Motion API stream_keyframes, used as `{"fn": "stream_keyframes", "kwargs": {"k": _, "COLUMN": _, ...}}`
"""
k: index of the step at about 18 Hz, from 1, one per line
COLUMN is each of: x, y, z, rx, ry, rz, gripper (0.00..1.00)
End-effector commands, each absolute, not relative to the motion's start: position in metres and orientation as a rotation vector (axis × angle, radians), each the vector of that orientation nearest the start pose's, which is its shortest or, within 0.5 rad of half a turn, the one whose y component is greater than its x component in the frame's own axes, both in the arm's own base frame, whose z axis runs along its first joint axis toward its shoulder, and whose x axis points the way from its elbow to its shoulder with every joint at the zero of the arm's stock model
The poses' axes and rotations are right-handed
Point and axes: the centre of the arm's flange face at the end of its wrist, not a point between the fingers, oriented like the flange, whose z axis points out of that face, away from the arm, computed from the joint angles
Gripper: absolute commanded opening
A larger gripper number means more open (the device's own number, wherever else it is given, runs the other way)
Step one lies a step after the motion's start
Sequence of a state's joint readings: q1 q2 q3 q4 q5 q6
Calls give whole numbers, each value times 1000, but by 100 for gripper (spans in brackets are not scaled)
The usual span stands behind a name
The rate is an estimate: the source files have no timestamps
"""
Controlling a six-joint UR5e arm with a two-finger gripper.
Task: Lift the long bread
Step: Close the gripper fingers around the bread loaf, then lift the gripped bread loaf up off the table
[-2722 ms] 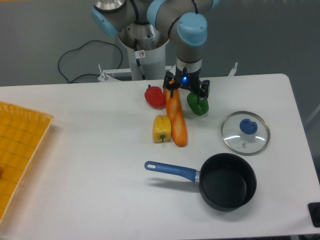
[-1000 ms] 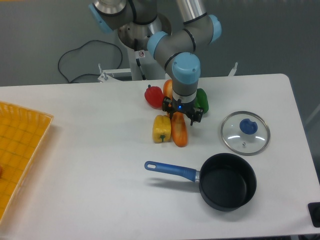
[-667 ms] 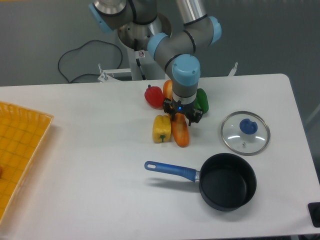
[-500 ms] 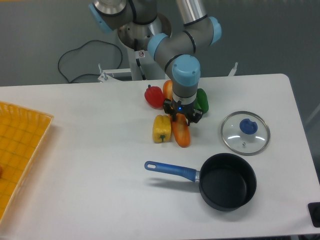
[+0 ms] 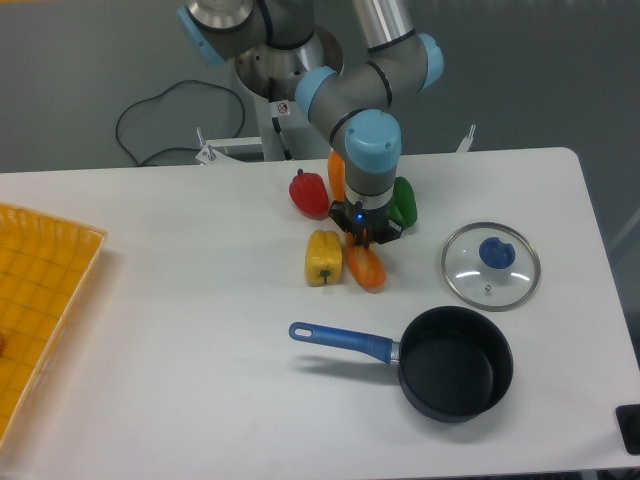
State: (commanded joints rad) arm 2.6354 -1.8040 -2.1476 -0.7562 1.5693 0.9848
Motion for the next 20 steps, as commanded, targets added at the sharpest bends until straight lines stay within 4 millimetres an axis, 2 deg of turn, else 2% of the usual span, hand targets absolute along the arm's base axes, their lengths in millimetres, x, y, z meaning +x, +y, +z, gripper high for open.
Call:
{"fn": "stream_keyframes", "kwargs": {"k": 3, "x": -344, "y": 344, "z": 200, "rx": -3133, "ry": -113, "rz": 27, "gripper": 20}}
{"fn": "stream_keyframes", "kwargs": {"k": 6, "x": -340, "y": 341, "z": 220, "rx": -3125, "ry": -110, "rz": 54, "gripper": 20}}
{"fn": "stream_keyframes", "kwargs": {"k": 9, "x": -340, "y": 340, "z": 242, "rx": -3143, "ry": -113, "rz": 9, "gripper": 20}}
{"fn": "stream_keyframes", "kwargs": {"k": 14, "x": -361, "y": 348, "z": 296, "rx": -3188, "ry": -127, "rz": -128, "gripper": 20}}
{"fn": "stream_keyframes", "kwargs": {"k": 20, "x": -385, "y": 359, "z": 333, "rx": -3153, "ry": -136, "rz": -57, "gripper": 20}}
